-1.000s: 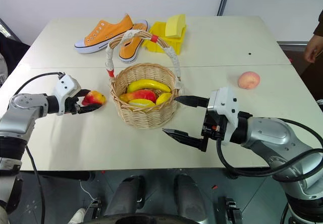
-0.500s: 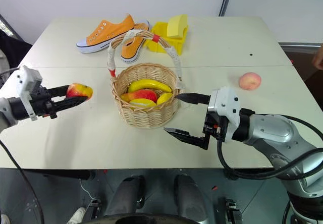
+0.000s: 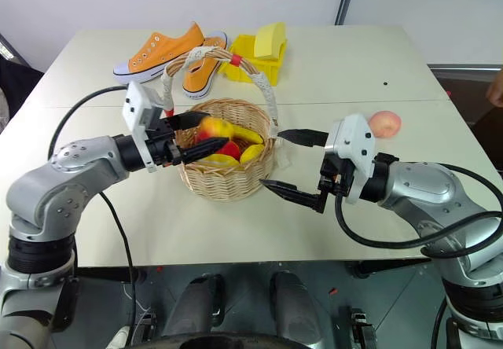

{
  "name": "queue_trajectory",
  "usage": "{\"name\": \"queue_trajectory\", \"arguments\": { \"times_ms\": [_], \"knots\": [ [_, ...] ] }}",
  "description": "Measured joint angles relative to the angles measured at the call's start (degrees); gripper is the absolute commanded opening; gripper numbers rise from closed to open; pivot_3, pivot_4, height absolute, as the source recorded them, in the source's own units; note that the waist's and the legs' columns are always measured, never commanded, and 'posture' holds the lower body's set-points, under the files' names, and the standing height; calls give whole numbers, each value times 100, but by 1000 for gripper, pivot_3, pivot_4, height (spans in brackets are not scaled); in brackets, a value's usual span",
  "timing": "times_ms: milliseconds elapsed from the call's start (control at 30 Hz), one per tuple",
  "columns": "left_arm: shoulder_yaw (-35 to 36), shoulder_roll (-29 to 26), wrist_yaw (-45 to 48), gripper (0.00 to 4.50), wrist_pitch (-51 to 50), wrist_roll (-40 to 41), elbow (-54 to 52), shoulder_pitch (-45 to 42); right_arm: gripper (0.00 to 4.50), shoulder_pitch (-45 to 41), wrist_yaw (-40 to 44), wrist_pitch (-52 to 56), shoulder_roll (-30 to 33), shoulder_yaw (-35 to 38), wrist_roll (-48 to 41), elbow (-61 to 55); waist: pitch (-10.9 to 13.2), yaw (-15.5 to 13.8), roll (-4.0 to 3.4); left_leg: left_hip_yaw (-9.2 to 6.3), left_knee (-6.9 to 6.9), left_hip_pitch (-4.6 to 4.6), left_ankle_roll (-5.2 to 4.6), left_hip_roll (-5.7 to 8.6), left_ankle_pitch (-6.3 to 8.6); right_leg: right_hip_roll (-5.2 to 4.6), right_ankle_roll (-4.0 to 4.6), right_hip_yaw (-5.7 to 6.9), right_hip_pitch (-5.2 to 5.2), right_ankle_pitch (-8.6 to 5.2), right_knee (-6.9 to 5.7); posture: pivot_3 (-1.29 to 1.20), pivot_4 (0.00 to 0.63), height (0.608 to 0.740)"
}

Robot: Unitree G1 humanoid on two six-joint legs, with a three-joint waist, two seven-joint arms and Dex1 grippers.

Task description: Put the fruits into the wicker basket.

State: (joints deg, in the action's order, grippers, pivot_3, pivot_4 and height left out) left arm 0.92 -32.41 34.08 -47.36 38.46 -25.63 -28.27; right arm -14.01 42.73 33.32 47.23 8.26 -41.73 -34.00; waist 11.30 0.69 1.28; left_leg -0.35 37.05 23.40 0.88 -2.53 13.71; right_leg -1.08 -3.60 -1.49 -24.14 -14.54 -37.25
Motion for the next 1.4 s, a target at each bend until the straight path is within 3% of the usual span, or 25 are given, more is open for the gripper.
{"name": "queue_trajectory", "arguments": {
  "times_ms": [67,167,267,533,833,900,933,1100,1233,1400],
  "knots": [
    [-25,46,107,4415,145,-29,1,3,4500,-7,-122,-137,206,-11,538,449,0,-2,0,7,4,0,0,1,0,-3,17,-5,0,-7,2,0,150,740],
    [-16,36,409,4415,290,51,-40,159,4500,-309,-593,-702,718,-334,2079,1745,0,12,-1,27,9,0,1,3,0,-7,27,-19,-6,-2,6,0,150,740],
    [-22,14,641,4415,407,81,-66,380,4500,-963,-1247,-940,336,-432,2861,3320,-1,49,0,25,6,-2,0,0,-1,6,29,-32,-11,1,0,0,150,740],
    [6,80,731,4415,533,231,-447,723,4500,-2163,-2203,-1316,-622,-108,3223,6003,1,31,-8,23,-1,0,0,-19,-1,27,9,-34,-21,13,-5,0,150,740],
    [-16,102,639,4415,536,290,-611,774,4500,-2933,-2309,-1368,-942,323,3082,7862,0,36,-8,23,1,-1,-1,-19,-1,28,8,-37,-21,14,-8,0,150,740],
    [-20,102,639,4415,536,290,-612,774,4500,-2994,-2275,-1340,-1000,392,3024,8066,0,45,-9,23,1,-2,-1,-19,-1,30,8,-37,-21,14,-10,0,150,740],
    [-20,102,639,4473,536,290,-612,774,4250,-2998,-2261,-1343,-1010,396,3022,8136,0,44,-9,23,1,-2,-1,-19,-1,30,8,-37,-21,14,-10,0,150,740],
    [-34,102,643,4500,539,286,-611,770,2482,-3000,-2158,-1516,-1084,555,2950,8256,0,48,-10,25,1,-2,-1,-19,-1,30,8,-39,-21,14,-10,0,150,740],
    [-39,92,645,4500,582,233,-605,774,2482,-2778,-2008,-1604,-1054,504,3000,7623,0,44,-12,24,0,-2,-1,-19,-1,31,7,-39,-21,14,-10,0,150,740],
    [361,-109,719,4500,988,68,-378,1377,2482,-1156,-1022,-1648,-621,150,2944,4727,-4,17,-24,21,-8,-3,-4,-29,1,39,0,-37,-26,11,-10,0,150,740]
  ]
}}
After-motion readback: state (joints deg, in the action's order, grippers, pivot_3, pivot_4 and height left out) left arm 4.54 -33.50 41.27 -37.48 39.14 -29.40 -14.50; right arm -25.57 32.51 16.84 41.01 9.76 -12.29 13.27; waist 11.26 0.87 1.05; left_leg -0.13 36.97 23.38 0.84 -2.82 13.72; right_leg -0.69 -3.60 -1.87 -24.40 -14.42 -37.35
